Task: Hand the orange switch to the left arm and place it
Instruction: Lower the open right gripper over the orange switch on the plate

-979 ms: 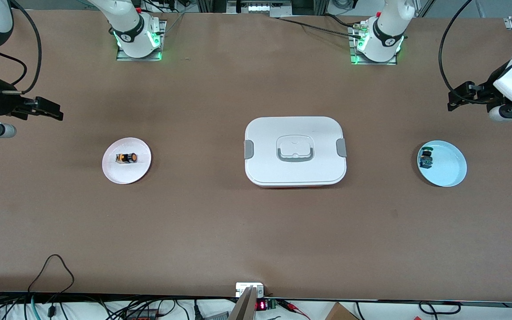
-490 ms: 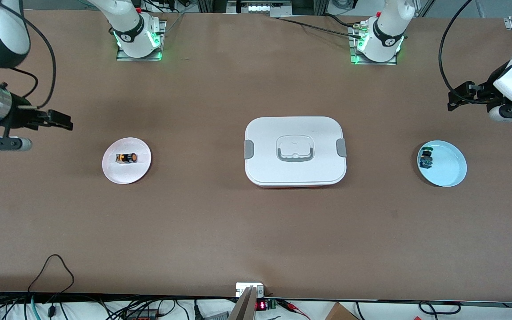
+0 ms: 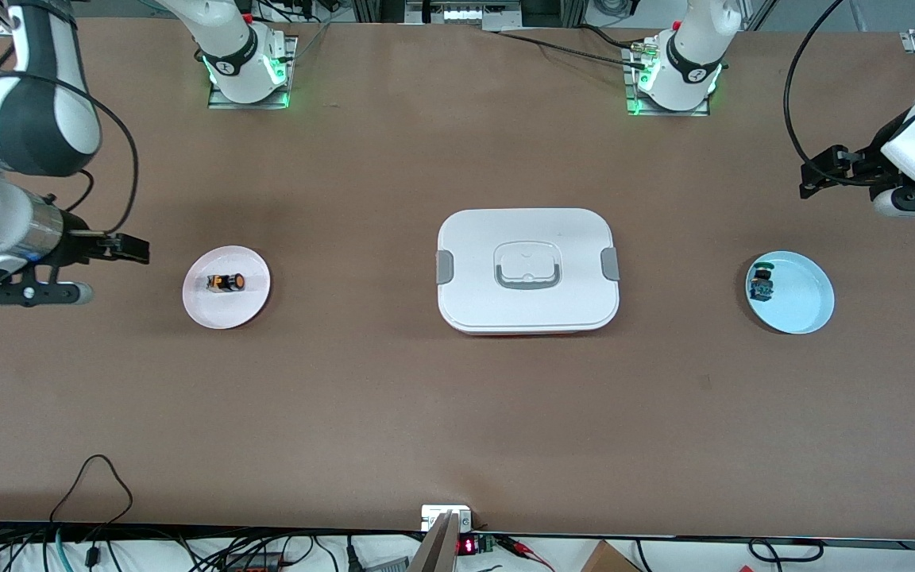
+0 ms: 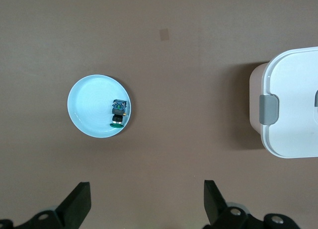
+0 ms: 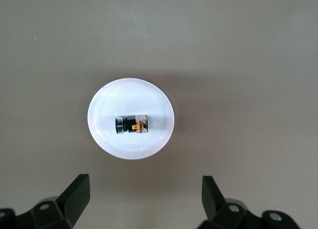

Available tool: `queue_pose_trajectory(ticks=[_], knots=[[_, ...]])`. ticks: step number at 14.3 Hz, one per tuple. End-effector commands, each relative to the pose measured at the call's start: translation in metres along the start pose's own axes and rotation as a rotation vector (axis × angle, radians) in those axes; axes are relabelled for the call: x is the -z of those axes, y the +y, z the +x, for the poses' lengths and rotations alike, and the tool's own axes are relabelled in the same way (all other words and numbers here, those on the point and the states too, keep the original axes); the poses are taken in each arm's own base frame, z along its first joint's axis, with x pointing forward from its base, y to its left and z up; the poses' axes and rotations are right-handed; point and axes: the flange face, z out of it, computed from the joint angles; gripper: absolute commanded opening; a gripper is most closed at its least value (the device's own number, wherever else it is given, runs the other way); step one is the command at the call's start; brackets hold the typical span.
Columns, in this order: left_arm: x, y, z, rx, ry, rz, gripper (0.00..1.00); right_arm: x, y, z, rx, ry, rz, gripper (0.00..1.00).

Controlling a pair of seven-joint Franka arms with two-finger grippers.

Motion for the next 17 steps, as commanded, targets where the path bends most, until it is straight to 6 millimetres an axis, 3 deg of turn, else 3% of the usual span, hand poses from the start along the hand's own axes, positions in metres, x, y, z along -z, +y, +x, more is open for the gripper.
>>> queue_pose_trajectory(ticks=[1,8,17], knots=[[0.006,0.001,0.002,-0.01,-0.006,-0.009,1.0,-0.023,-0.005,-0.003,0.005,0.024,-0.008,1.0],[0.006,0.001,0.002,-0.01,-0.006,-0.009,1.0,-0.106,-0.011,-0.002,-0.002,0.075,0.036,1.0],[0.006,0.001,0.002,-0.009,-0.006,-0.009,1.0,-0.185,-0.022,0.009,0.081,0.017,0.078,1.0]])
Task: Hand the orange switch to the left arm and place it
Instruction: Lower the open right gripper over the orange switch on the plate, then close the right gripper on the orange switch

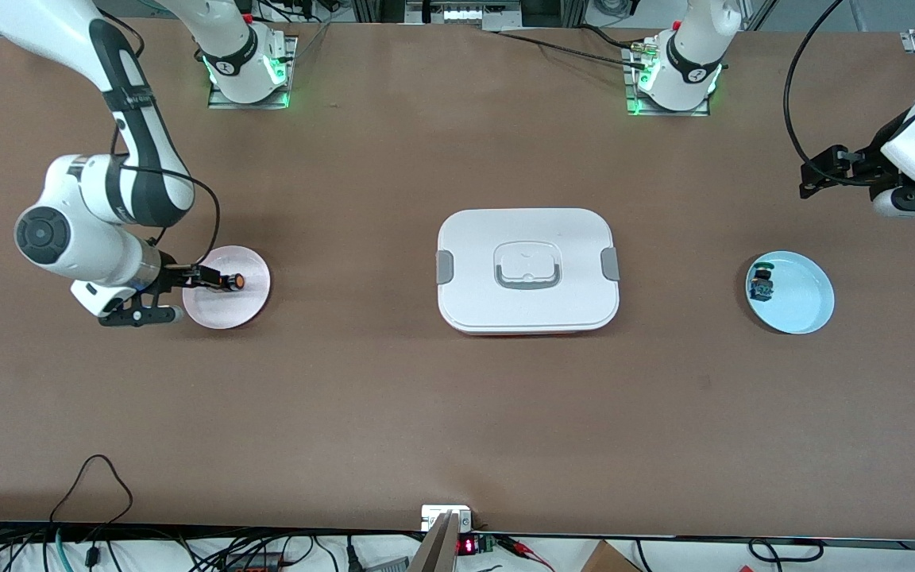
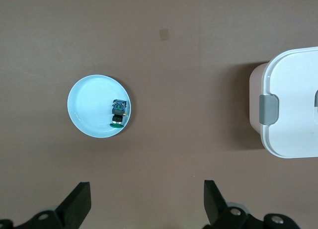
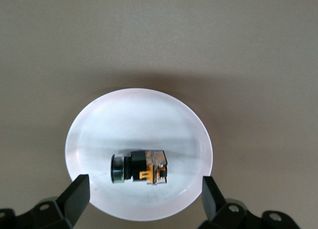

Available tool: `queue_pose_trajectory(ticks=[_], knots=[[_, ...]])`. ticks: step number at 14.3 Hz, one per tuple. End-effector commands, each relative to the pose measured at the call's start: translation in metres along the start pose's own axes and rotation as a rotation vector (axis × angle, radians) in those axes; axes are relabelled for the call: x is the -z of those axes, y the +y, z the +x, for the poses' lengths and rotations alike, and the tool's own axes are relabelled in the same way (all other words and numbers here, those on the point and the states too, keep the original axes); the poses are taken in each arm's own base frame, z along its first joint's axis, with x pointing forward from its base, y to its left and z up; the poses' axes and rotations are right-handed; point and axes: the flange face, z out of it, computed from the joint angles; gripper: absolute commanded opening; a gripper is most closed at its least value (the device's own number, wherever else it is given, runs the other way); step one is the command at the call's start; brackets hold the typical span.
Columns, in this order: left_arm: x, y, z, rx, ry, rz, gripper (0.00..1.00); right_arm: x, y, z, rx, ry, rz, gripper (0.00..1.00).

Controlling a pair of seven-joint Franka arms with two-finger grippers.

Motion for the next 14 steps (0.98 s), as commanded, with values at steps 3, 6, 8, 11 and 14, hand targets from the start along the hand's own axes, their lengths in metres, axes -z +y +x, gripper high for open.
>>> queue_pose_trajectory(ticks=[3,6,8,11,14], knots=[[0.005,0.001,0.002,-0.01,-0.007,-0.009,1.0,-0.031,-0.002,-0.005,0.027,-0.006,0.102,1.0],[0.006,0.001,0.002,-0.01,-0.005,-0.009,1.0,-0.044,-0.002,-0.006,0.111,-0.014,0.1,1.0],[0.005,0.001,0.002,-0.01,-0.007,-0.009,1.0,-0.05,-0.001,-0.007,0.11,-0.026,0.101,1.0],[0.005,0.001,0.002,-0.01,-0.007,-0.009,1.0,-0.057,0.0,-0.012,0.098,-0.041,0.104,1.0],[0.005,0.001,0.002,-0.01,-0.007,-0.009,1.0,-0.064,0.0,-0.015,0.09,-0.055,0.104,1.0]])
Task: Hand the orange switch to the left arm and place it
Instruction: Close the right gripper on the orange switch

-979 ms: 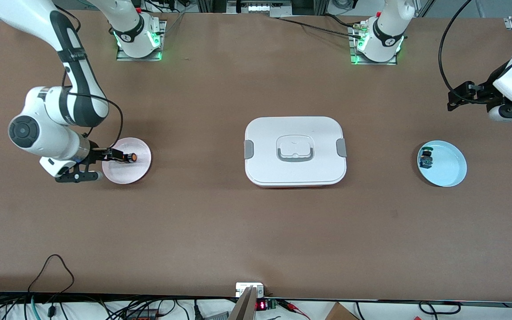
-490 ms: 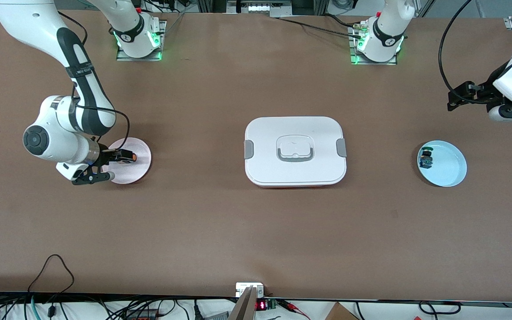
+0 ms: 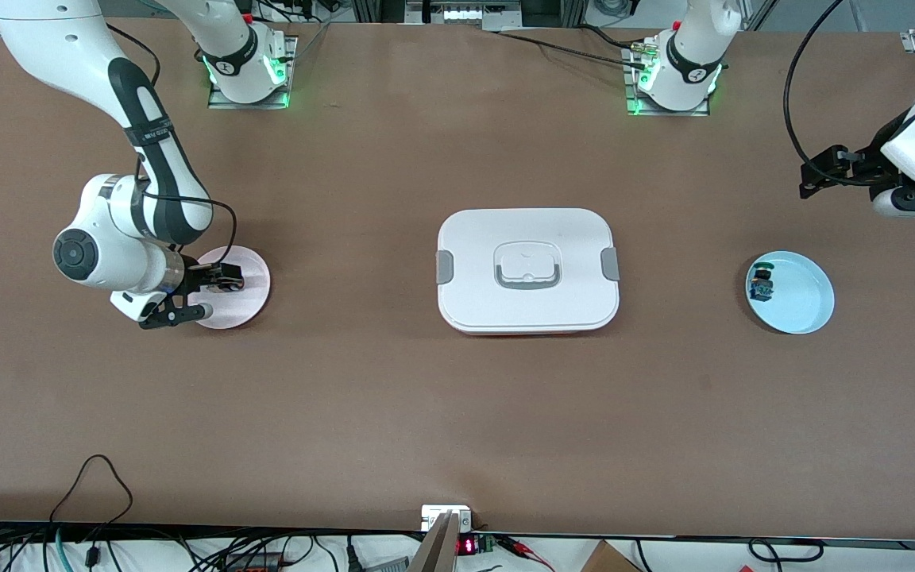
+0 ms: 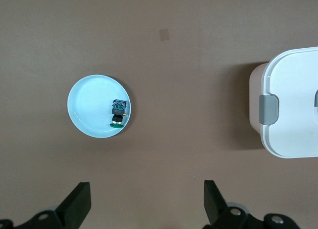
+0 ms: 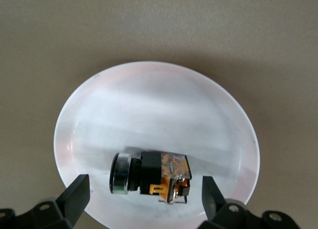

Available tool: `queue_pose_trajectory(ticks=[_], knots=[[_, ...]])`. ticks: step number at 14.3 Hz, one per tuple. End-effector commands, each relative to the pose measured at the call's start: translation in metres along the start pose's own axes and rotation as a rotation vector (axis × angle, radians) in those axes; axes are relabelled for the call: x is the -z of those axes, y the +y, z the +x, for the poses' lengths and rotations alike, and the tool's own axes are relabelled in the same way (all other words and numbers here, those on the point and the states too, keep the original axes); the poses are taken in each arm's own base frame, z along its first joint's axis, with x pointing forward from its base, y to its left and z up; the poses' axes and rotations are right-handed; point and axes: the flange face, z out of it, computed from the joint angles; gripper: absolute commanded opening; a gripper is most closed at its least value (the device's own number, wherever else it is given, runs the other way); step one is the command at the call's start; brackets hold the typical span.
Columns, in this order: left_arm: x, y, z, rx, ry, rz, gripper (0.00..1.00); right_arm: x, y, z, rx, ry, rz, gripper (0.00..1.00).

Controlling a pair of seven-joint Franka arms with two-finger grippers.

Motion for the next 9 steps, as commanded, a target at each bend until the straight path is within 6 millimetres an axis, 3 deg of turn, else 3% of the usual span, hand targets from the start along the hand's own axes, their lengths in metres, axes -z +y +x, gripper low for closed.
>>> queue_pose_trajectory(ticks=[1,9], knots=[[0.005,0.001,0.002,-0.01,-0.007,-0.009,1.0,-0.006,0.002,-0.004,-0.006,0.003,0.014,1.0],[0.005,0.001,0.002,-0.01,-0.007,-0.009,1.0,-0.02,0.007,-0.008,-0.017,-0.024,0.019,1.0]])
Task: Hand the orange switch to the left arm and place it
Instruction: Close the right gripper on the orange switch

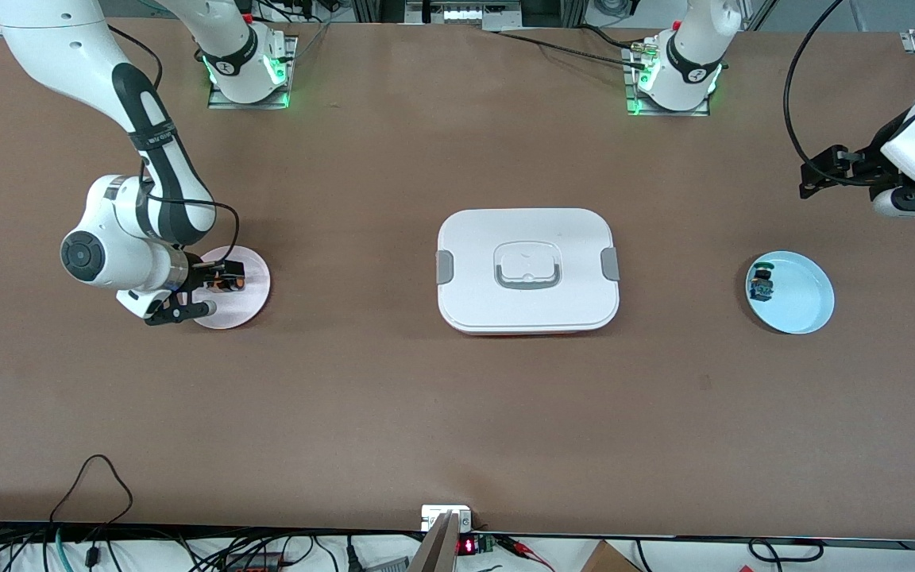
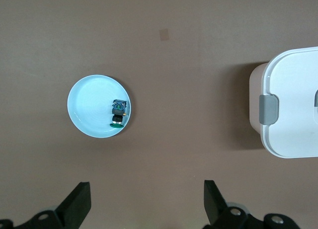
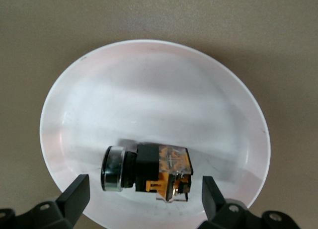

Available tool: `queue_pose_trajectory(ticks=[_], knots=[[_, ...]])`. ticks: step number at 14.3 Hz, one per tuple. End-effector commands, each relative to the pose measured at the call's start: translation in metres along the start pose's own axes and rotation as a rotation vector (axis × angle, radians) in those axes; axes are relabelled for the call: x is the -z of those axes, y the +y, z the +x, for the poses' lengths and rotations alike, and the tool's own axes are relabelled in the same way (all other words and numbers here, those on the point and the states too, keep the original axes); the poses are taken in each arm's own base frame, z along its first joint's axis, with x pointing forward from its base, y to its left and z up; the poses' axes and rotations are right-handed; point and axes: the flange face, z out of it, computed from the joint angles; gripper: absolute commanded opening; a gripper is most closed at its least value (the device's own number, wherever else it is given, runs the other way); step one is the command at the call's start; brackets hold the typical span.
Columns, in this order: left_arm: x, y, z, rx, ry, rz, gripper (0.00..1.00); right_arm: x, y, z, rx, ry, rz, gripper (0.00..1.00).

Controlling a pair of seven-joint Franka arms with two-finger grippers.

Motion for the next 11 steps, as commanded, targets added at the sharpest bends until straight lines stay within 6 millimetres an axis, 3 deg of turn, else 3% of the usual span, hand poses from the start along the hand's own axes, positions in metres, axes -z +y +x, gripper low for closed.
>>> queue_pose_trajectory(ticks=[1,11], knots=[[0.0061,0.0003,0.0016,-0.008,-0.005,-0.009,1.0,-0.0058,0.0059,-0.003,-0.012,0.002,0.015,1.0],[0.0054,0.0003,0.0015,-0.008,-0.007,-0.009,1.0,-0.0116,0.0075,-0.0025,-0.062,-0.007,0.018,1.0]])
